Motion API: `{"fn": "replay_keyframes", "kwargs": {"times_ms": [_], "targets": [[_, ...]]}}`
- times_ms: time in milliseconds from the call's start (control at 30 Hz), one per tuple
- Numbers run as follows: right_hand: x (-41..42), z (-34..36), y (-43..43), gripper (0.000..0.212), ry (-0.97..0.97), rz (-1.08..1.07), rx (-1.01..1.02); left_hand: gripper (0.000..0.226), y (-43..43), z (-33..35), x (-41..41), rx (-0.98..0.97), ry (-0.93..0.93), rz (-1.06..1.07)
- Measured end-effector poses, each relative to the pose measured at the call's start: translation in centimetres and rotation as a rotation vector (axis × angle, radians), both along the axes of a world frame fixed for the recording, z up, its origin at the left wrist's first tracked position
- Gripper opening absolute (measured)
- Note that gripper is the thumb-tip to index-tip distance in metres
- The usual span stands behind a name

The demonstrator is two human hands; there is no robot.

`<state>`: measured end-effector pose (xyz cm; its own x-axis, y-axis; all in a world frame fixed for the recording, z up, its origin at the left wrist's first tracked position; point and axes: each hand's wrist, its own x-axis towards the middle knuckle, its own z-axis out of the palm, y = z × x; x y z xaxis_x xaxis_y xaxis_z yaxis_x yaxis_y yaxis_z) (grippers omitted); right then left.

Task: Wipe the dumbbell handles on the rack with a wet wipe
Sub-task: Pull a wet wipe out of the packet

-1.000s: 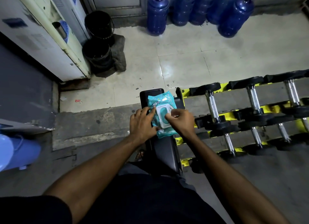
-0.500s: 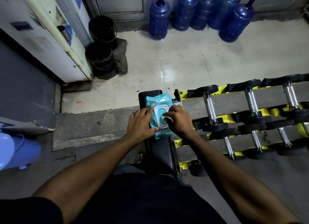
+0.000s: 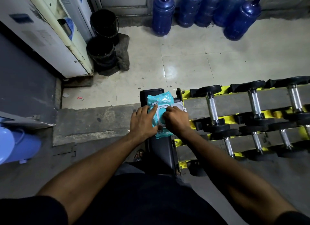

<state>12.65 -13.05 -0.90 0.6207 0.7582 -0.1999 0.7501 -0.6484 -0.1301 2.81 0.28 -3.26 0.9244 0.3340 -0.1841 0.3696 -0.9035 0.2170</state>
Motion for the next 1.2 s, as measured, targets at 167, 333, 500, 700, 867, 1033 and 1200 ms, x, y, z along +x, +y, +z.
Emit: {"fn": "replay_keyframes", "kwargs": {"times_ms": [167,333,500,700,867,1033,1200], "targets": [[0.3,-0.3,0.1,0.037,0.025,0.085,-0.074,0.098,0.0,0.0,0.0,0.023,0.0,-0.004],[0.6,-0.8,0.0,0.031,0.042,0.099,-0.033,0.098,-0.3,0.5,-0.1,0.075,0.01,-0.028],[0.6,-1.0,-0.5,0.028,0.11,0.067,0.064,0.096,-0.7,0.6,0.1,0.077,0.028,-0.028],[0.4,-1.2,-1.4,0.014,0.198,-0.038,0.228,0.099,-0.6,0.6,0.3,0.08,0.025,-0.015],[0.7,-0.8,-2.2,0.025,0.251,-0.056,0.275,0.099,-0.6,0.7,0.3,0.067,0.023,-0.023],[0.6,-0.3,-1.7,0.016,0.202,-0.076,0.24,0.099,-0.7,0.9,0.3,0.064,0.03,-0.027],[0.1,-0.6,-1.9,0.002,0.249,-0.128,0.347,0.1,-0.5,1.0,0.4,0.067,0.029,-0.016]]}}
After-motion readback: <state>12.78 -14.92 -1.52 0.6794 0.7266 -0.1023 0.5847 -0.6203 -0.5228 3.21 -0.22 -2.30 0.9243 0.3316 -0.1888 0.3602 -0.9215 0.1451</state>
